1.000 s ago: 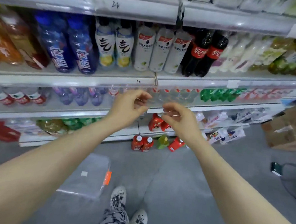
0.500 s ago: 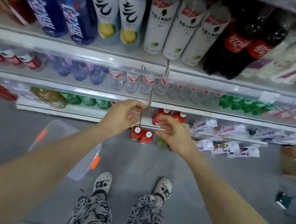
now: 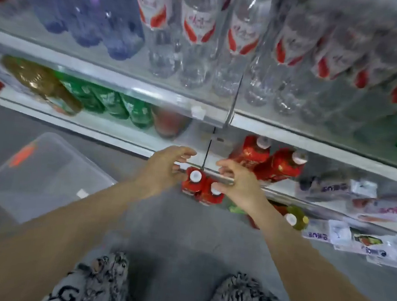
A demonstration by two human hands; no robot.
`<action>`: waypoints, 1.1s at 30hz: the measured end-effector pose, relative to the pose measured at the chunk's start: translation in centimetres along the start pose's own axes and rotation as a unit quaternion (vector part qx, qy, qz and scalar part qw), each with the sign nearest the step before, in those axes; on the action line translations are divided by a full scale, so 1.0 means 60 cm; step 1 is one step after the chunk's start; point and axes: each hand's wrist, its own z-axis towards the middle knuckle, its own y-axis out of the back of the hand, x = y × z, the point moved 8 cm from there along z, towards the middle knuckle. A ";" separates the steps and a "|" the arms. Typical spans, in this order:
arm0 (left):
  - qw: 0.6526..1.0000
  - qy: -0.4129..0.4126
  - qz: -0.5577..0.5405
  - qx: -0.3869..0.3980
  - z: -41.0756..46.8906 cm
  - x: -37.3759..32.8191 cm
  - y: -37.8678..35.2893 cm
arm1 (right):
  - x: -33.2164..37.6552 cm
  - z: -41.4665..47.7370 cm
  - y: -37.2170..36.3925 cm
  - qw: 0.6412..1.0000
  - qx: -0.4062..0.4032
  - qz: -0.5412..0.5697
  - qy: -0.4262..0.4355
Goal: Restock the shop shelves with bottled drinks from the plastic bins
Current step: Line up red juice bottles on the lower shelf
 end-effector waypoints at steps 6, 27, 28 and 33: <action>0.997 -0.019 0.057 0.054 0.105 0.197 -0.101 | -0.116 0.139 -0.137 0.993 0.043 -0.104 0.030; 0.982 -0.099 0.161 0.030 0.217 0.369 -0.247 | -0.227 0.283 -0.268 0.952 0.051 -0.297 0.058; 0.981 -0.098 0.166 0.027 0.219 0.369 -0.247 | -0.227 0.283 -0.267 0.950 0.052 -0.302 0.062; 0.979 -0.087 0.185 0.020 0.217 0.366 -0.239 | -0.213 0.276 -0.269 0.955 0.054 -0.279 0.079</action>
